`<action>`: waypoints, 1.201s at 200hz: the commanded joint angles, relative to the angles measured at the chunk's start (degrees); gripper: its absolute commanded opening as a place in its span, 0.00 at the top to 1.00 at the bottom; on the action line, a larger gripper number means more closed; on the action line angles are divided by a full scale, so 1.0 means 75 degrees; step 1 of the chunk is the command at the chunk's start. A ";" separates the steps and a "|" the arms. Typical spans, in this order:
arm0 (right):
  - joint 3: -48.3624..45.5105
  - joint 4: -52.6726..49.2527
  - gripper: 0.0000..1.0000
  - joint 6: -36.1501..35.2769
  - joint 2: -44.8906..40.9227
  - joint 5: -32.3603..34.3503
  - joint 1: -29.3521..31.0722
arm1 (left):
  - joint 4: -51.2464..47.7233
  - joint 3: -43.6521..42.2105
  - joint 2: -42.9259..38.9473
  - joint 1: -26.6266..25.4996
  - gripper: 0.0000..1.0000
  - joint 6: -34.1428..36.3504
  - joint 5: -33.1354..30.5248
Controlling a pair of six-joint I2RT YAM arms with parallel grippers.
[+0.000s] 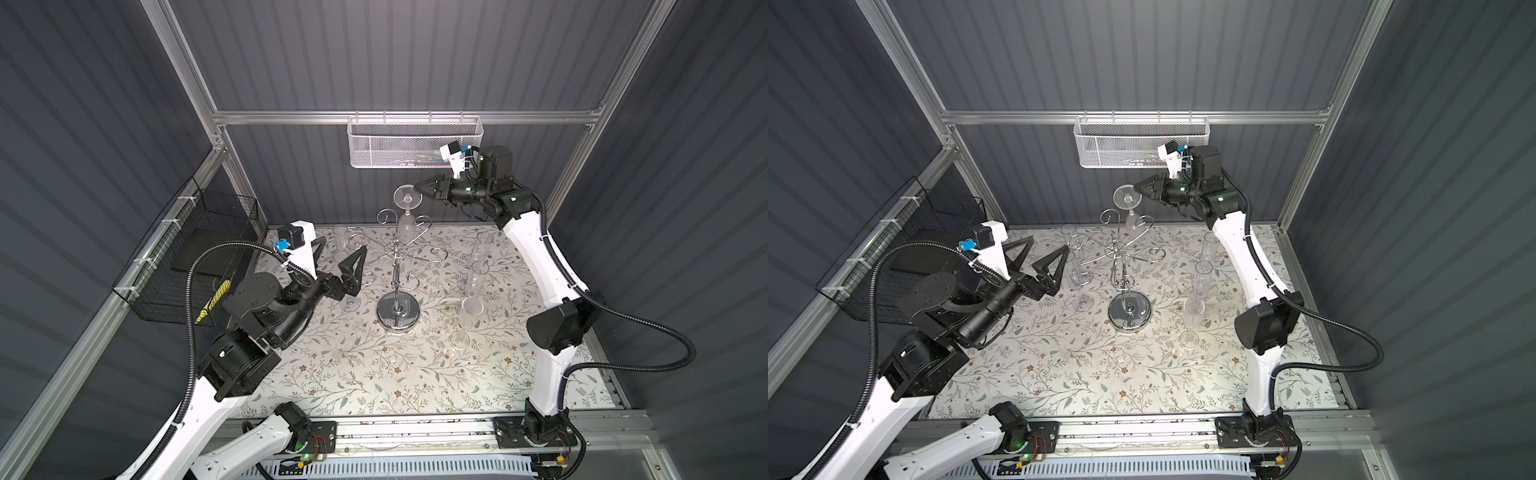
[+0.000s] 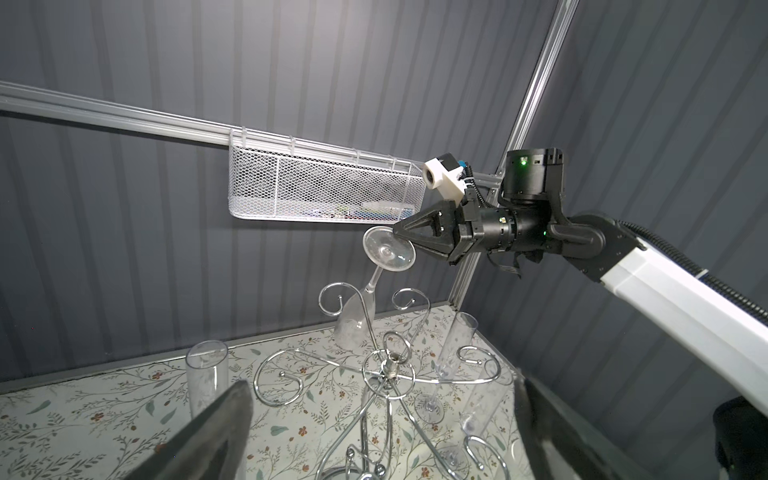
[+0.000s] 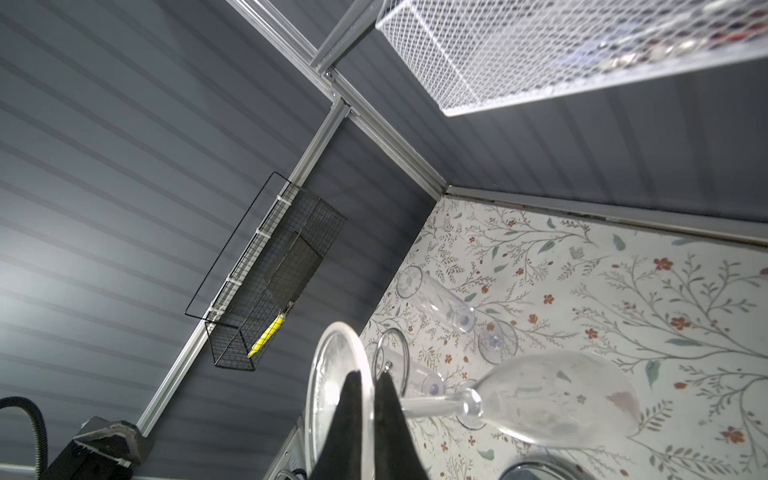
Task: Take the wine glass off the wine glass rack
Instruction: 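Lift the wine glass off the rack with the right gripper while the left gripper approaches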
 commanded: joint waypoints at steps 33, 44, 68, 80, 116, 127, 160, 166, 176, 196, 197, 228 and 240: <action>-0.0777 0.1997 1.00 -0.0535 -0.1076 0.0095 -0.0146 | 0.0521 0.0768 0.0667 -0.0018 0.01 -0.2017 0.1473; -0.1707 0.3001 1.00 -0.0483 -0.1616 0.0165 -0.0146 | 0.0564 0.0883 0.0862 -0.0019 0.01 -0.2274 0.1748; -0.3346 0.4682 1.00 -0.0661 -0.2631 0.0468 -0.0146 | 0.0973 0.0885 0.1069 -0.0022 0.01 -0.2894 0.1938; -0.3541 0.4718 1.00 -0.0911 -0.2929 0.0432 -0.0146 | 0.1339 0.0806 0.1095 -0.0021 0.02 -0.3042 0.2082; -0.4634 0.5579 1.00 -0.1255 -0.3942 0.0231 -0.0146 | 0.1912 0.0675 0.1343 -0.0020 0.02 -0.3826 0.2287; -0.5156 0.5999 1.00 -0.1388 -0.4336 0.0190 -0.0144 | 0.2395 0.0509 0.1370 -0.0021 0.02 -0.4183 0.2387; -0.6379 0.6877 1.00 -0.1764 -0.5348 0.0019 -0.0111 | 0.3212 0.0736 0.1857 -0.0019 0.03 -0.5260 0.3053; -0.6566 0.7018 1.00 -0.1809 -0.5519 0.0027 -0.0099 | 0.3400 0.0772 0.1964 -0.0022 0.02 -0.5484 0.3215; -0.6889 0.7307 1.00 -0.1822 -0.5740 0.0042 -0.0077 | 0.3763 0.0784 0.2145 -0.0027 0.03 -0.5873 0.3393; -0.7440 0.7910 1.00 -0.1857 -0.6133 0.0060 -0.0036 | 0.4217 0.0802 0.2443 -0.0021 0.03 -0.6482 0.3629; -0.7464 0.7939 1.00 -0.1863 -0.6153 0.0065 -0.0032 | 0.4235 0.0799 0.2456 -0.0019 0.03 -0.6502 0.3641; -0.8181 0.9064 1.00 -0.1836 -0.6492 0.0041 0.0052 | 0.4639 0.0799 0.2813 -0.0024 0.04 -0.7428 0.3975; -0.8402 0.9511 1.00 -0.1779 -0.6548 0.0040 0.0093 | 0.4861 0.0758 0.2907 -0.0027 0.04 -0.7752 0.4025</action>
